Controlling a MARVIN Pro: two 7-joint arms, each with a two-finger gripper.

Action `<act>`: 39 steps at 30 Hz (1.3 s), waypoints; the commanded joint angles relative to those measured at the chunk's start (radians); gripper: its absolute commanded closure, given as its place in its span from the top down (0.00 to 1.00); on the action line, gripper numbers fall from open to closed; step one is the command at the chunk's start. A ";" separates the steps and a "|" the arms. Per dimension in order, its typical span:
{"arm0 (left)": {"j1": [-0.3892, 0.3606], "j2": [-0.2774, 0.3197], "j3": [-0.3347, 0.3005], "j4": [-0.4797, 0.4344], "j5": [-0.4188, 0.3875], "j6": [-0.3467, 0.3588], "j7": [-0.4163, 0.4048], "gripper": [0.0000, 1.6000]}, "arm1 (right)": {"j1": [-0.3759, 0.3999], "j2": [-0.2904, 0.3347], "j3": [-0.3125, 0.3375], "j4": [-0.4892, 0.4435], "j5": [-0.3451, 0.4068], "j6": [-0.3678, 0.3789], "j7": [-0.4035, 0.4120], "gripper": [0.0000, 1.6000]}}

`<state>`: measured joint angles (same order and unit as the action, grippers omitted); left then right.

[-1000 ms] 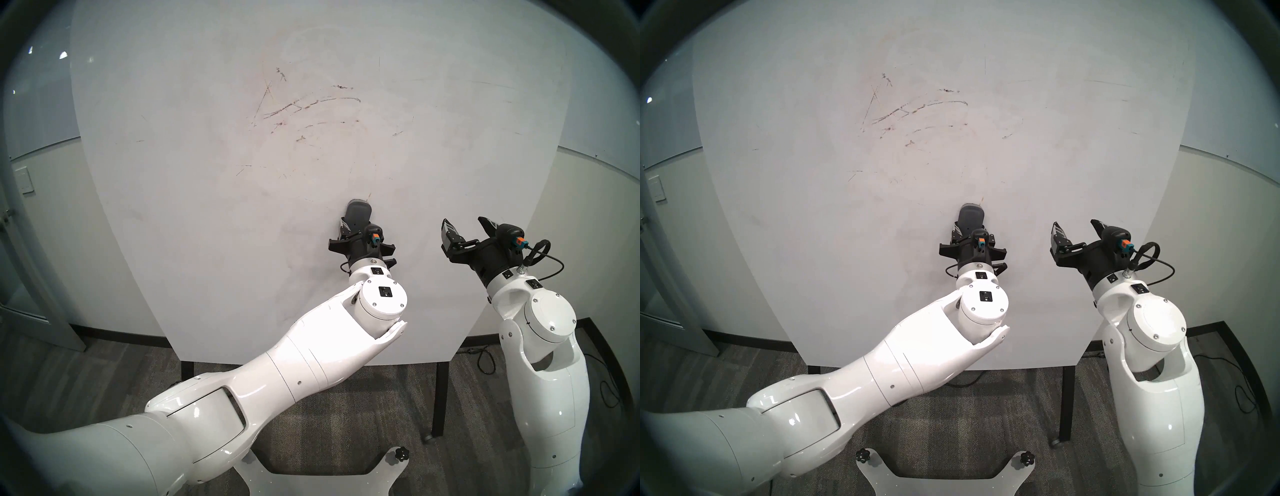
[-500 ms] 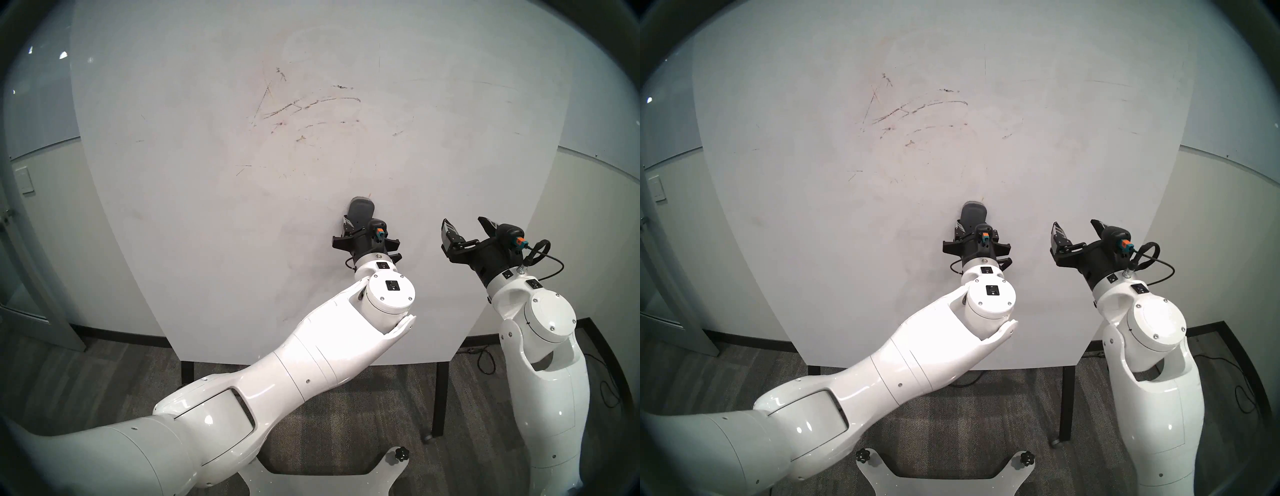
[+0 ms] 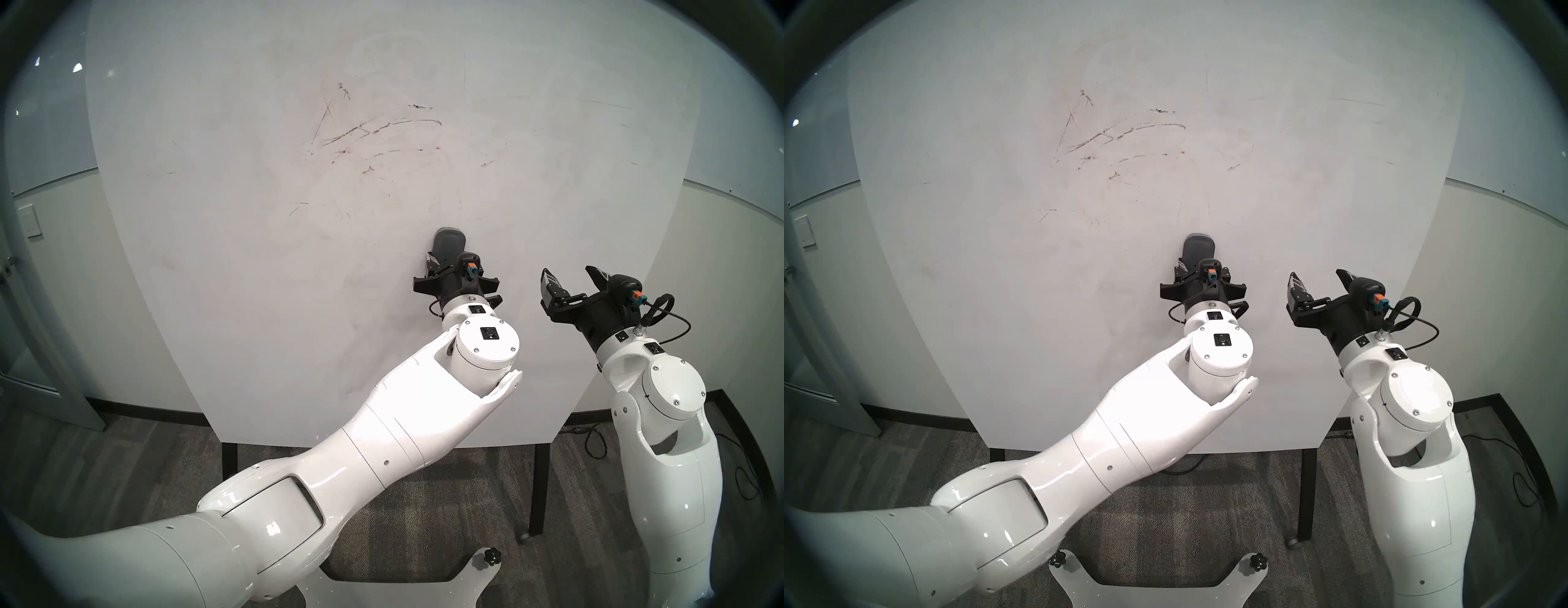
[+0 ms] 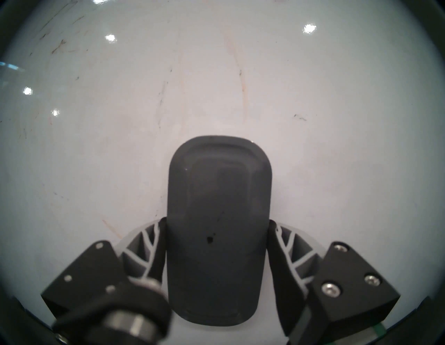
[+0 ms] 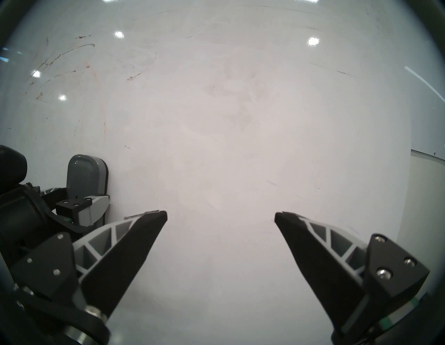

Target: Erase all marks on the whiteboard with the eraser

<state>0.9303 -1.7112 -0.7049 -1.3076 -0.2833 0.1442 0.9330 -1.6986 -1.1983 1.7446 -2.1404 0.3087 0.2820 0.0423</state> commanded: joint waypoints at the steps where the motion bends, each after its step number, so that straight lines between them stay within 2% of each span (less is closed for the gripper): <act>1: -0.117 -0.043 -0.052 -0.058 0.053 0.000 -0.037 0.00 | 0.009 0.001 -0.002 -0.019 0.000 -0.006 0.002 1.00; 2: -0.096 -0.051 -0.066 -0.071 0.066 0.002 -0.044 0.00 | 0.009 0.001 -0.002 -0.019 0.000 -0.006 0.002 1.00; 11: -0.127 -0.071 -0.082 -0.074 0.092 0.019 -0.074 0.00 | 0.009 0.001 -0.002 -0.019 0.000 -0.006 0.002 1.00; 13: -0.111 -0.078 -0.092 -0.084 0.104 0.021 -0.080 0.00 | 0.009 0.001 -0.002 -0.019 0.000 -0.006 0.002 1.00; 17: -0.141 -0.086 -0.092 -0.070 0.115 0.028 -0.095 0.00 | 0.009 0.001 -0.002 -0.020 0.000 -0.007 0.002 1.00; 19: -0.122 -0.095 -0.104 -0.080 0.129 0.030 -0.103 0.00 | 0.009 0.001 -0.002 -0.020 0.000 -0.007 0.002 1.00; 22: -0.158 -0.092 -0.094 -0.057 0.125 0.030 -0.108 0.00 | 0.009 0.001 -0.002 -0.020 0.000 -0.007 0.002 1.00; 26: -0.146 -0.112 -0.111 -0.062 0.151 0.031 -0.126 0.00 | 0.009 0.001 -0.003 -0.020 0.000 -0.007 0.002 1.00; 39: -0.191 -0.134 -0.127 -0.038 0.164 0.015 -0.141 0.00 | 0.008 0.001 -0.003 -0.021 0.000 -0.007 0.002 1.00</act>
<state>0.8403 -1.8132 -0.8008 -1.3319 -0.1413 0.1801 0.8113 -1.6986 -1.1983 1.7447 -2.1407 0.3087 0.2819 0.0423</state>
